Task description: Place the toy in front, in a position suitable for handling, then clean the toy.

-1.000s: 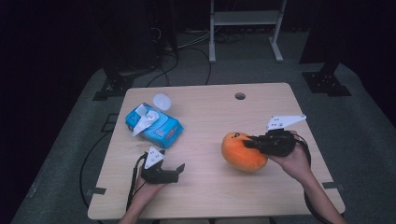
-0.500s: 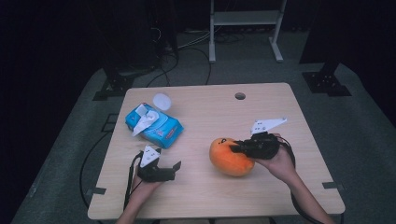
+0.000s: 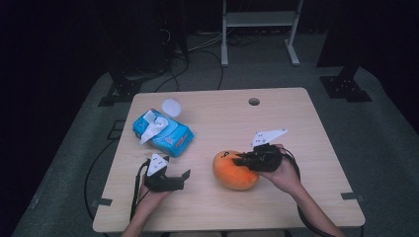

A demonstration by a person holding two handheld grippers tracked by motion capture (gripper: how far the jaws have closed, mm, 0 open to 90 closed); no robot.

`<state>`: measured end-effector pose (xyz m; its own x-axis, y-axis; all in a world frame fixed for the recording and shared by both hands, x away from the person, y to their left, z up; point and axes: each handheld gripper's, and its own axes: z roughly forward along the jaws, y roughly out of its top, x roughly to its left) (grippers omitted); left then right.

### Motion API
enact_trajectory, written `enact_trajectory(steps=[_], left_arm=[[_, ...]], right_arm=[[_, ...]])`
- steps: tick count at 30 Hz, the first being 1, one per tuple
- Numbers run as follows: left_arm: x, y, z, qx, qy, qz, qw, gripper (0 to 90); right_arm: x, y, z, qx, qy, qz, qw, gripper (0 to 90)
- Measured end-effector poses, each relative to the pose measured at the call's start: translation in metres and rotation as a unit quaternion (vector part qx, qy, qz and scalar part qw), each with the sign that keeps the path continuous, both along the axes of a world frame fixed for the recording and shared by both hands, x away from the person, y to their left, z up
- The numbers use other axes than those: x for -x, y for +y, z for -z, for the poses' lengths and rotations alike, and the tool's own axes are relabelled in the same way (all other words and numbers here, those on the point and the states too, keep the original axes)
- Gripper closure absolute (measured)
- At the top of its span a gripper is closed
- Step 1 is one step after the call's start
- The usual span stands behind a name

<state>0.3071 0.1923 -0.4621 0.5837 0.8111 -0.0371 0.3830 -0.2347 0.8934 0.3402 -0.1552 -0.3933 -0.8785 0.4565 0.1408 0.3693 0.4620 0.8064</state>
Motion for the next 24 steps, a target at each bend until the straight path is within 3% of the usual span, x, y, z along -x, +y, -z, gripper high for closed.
enact_trajectory(steps=[3,6,10,11,12,17,18,19,20,24], left_arm=[[-0.001,0.002,0.000,0.001,-0.002,0.000,1.0000,3.5],[0.000,0.003,-0.001,0.002,-0.001,-0.002,1.0000,3.6],[0.000,0.003,-0.002,0.005,-0.001,0.008,1.0000,5.4],[0.000,0.003,-0.003,0.006,-0.001,0.009,0.9999,5.4],[0.000,0.002,-0.003,0.011,-0.002,0.011,0.9999,5.4],[0.000,0.005,-0.006,0.009,-0.006,0.010,0.9999,5.4],[0.000,0.005,-0.006,0.009,-0.006,0.010,0.9999,5.4],[-0.001,0.006,-0.008,0.007,-0.009,0.006,0.9999,5.4],[-0.001,0.006,-0.008,0.007,-0.009,0.006,0.9999,5.4],[-0.006,0.013,-0.016,0.006,-0.023,-0.003,0.9997,5.4]], right_arm=[[0.002,0.010,0.008,0.013,-0.004,-0.008,0.9999,78.0],[0.004,0.012,0.010,0.009,-0.010,-0.009,0.9999,75.9],[0.005,0.013,0.011,0.007,0.001,-0.022,0.9997,67.7],[0.008,0.012,0.011,0.002,0.001,-0.025,0.9997,57.6],[0.008,0.012,0.011,0.002,0.001,-0.025,0.9997,57.6],[0.013,-0.008,0.001,-0.036,-0.001,-0.006,0.9993,42.4],[0.013,-0.008,0.001,-0.036,-0.001,-0.006,0.9993,42.4],[0.016,-0.021,-0.002,-0.052,-0.002,0.001,0.9986,40.2],[0.016,-0.021,-0.002,-0.052,-0.002,0.001,0.9986,40.2],[0.024,-0.053,-0.003,-0.079,0.003,0.020,0.9967,38.4]])
